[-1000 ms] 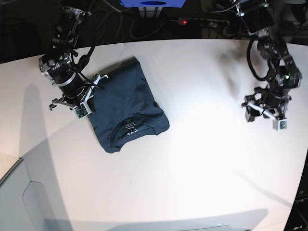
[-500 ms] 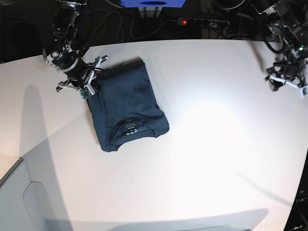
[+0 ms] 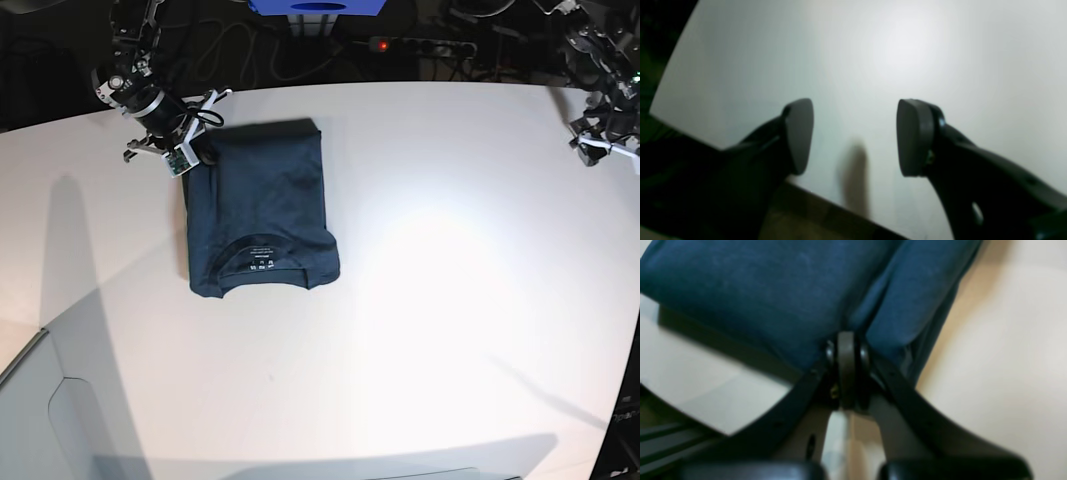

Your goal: Fold the T-shirt properly

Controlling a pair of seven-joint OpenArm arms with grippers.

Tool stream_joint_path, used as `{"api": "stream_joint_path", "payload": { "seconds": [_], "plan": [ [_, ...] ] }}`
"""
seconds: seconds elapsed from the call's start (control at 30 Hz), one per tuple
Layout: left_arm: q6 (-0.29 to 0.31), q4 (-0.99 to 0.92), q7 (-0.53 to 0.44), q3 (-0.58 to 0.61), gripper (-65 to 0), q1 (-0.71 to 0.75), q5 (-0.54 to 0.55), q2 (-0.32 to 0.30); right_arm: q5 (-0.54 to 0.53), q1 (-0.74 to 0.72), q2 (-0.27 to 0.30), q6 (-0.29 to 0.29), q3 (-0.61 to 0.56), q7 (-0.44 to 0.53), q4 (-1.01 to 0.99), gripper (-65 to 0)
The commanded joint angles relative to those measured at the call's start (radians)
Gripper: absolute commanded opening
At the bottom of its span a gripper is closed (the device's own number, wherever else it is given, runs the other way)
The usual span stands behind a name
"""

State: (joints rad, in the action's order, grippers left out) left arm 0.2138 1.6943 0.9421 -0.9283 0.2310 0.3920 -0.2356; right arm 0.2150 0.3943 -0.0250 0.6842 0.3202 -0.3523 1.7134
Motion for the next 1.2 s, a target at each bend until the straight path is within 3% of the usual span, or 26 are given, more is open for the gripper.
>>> {"api": "stream_joint_path", "payload": {
  "seconds": [0.0,0.33,0.6,0.7,0.87,1.03,1.17],
  "plan": [
    [0.0,0.019,-0.018,-0.007,-26.9,0.003,0.009,-0.021,-0.019,0.019,0.01,0.014,0.003,-0.008,0.026,-65.0],
    [0.0,0.019,-0.019,-0.008,-27.0,0.117,0.21,-0.037,-0.239,0.064,0.089,0.014,0.021,-0.006,0.162,-65.0],
    [0.0,0.045,-0.021,-0.045,-27.3,0.273,0.361,-0.038,-0.302,0.182,0.083,0.014,0.152,-0.014,0.251,-65.0],
    [0.0,0.079,-0.019,-0.073,-35.1,0.342,0.413,-0.014,-0.302,0.249,0.081,0.014,0.185,-0.014,0.253,-65.0],
    [0.0,0.145,-0.019,-0.128,-65.0,0.446,0.414,0.026,-0.328,0.363,0.058,0.014,0.262,-0.009,0.251,-65.0],
    [0.0,0.122,-0.024,-0.15,-65.0,0.523,0.401,0.097,-0.375,0.463,0.04,0.014,0.319,-0.015,0.218,-65.0],
    [0.0,0.069,-0.028,-0.091,-65.0,0.531,0.253,0.146,-0.372,0.501,0.044,0.014,0.307,-0.015,0.116,-64.9]
  ]
}}
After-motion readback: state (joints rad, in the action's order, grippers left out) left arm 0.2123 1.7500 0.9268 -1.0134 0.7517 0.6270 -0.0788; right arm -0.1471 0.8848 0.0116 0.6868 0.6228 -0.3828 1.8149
